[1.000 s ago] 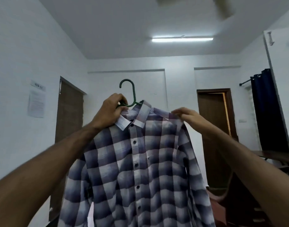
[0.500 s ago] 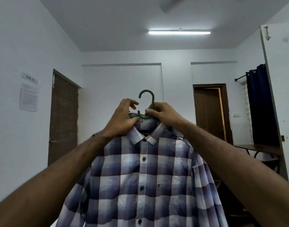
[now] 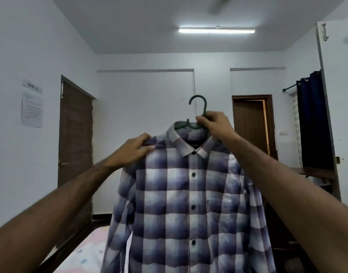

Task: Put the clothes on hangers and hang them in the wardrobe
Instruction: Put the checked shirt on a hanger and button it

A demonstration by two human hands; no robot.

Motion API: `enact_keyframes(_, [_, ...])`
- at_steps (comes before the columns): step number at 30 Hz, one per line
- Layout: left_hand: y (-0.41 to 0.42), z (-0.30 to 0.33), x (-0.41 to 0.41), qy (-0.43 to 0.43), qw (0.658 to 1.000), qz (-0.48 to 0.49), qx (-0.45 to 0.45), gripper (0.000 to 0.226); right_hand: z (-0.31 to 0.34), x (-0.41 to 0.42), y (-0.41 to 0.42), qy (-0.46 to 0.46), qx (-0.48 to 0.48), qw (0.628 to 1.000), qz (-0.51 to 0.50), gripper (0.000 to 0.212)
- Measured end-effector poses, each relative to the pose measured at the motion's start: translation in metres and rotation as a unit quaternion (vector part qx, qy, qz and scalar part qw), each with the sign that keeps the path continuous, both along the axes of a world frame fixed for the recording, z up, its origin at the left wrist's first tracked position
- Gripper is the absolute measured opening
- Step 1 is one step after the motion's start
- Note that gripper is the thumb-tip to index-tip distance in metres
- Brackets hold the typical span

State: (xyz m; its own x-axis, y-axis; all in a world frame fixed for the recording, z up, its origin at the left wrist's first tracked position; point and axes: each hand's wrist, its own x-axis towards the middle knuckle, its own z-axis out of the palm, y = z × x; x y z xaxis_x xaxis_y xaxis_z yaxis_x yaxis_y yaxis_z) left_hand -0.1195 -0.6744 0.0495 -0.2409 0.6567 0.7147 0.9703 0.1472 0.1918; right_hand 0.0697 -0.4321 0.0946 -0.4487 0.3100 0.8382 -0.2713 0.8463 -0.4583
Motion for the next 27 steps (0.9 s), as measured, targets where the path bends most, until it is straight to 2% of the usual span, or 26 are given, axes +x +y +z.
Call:
enact_keyframes(3, [0.008, -0.019, -0.013, -0.035, 0.999, 0.010, 0.035, 0.020, -0.006, 0.018, 0.020, -0.003, -0.049, 0.999, -0.006, 0.024])
enact_keyframes(6, [0.020, -0.026, -0.009, -0.008, 0.997, 0.001, 0.082, 0.018, -0.012, 0.029, 0.027, -0.013, -0.049, 0.999, 0.005, 0.023])
enact_keyframes(8, [0.022, -0.029, -0.006, 0.032, 0.997, -0.007, 0.075, 0.017, -0.014, 0.039, 0.032, -0.012, -0.040, 0.999, 0.000, 0.025])
enact_keyframes(10, [0.027, -0.033, -0.006, 0.103, 0.993, 0.033, 0.045, 0.016, -0.017, 0.047, 0.040, -0.016, -0.033, 0.999, -0.012, 0.026])
enact_keyframes(12, [0.038, -0.042, -0.009, 0.155, 0.980, 0.120, 0.034, 0.018, -0.023, 0.051, 0.051, -0.025, -0.038, 0.999, -0.013, 0.025])
enact_keyframes(13, [0.047, -0.046, -0.012, 0.151, 0.974, 0.161, 0.045, 0.018, -0.026, 0.051, 0.059, -0.029, -0.045, 0.999, -0.010, 0.024])
enact_keyframes(15, [0.071, -0.054, -0.017, 0.086, 0.976, 0.184, 0.073, 0.018, -0.033, 0.048, 0.079, -0.023, -0.054, 0.998, -0.009, 0.024])
enact_keyframes(18, [0.120, -0.066, -0.016, -0.050, 0.990, 0.050, 0.119, 0.021, -0.048, 0.042, 0.119, -0.016, -0.068, 0.997, -0.010, 0.024])
enact_keyframes(20, [0.165, -0.079, -0.014, -0.031, 0.994, -0.003, 0.104, 0.027, -0.062, 0.037, 0.151, -0.018, -0.085, 0.996, 0.003, 0.023])
enact_keyframes(23, [0.246, -0.100, -0.027, 0.024, 0.997, 0.007, 0.076, 0.023, -0.083, 0.029, 0.212, -0.011, -0.098, 0.995, 0.010, 0.020])
enact_keyframes(27, [0.358, -0.098, -0.040, 0.009, 0.999, -0.029, 0.045, 0.023, -0.083, 0.030, 0.303, -0.020, -0.115, 0.993, -0.012, 0.013])
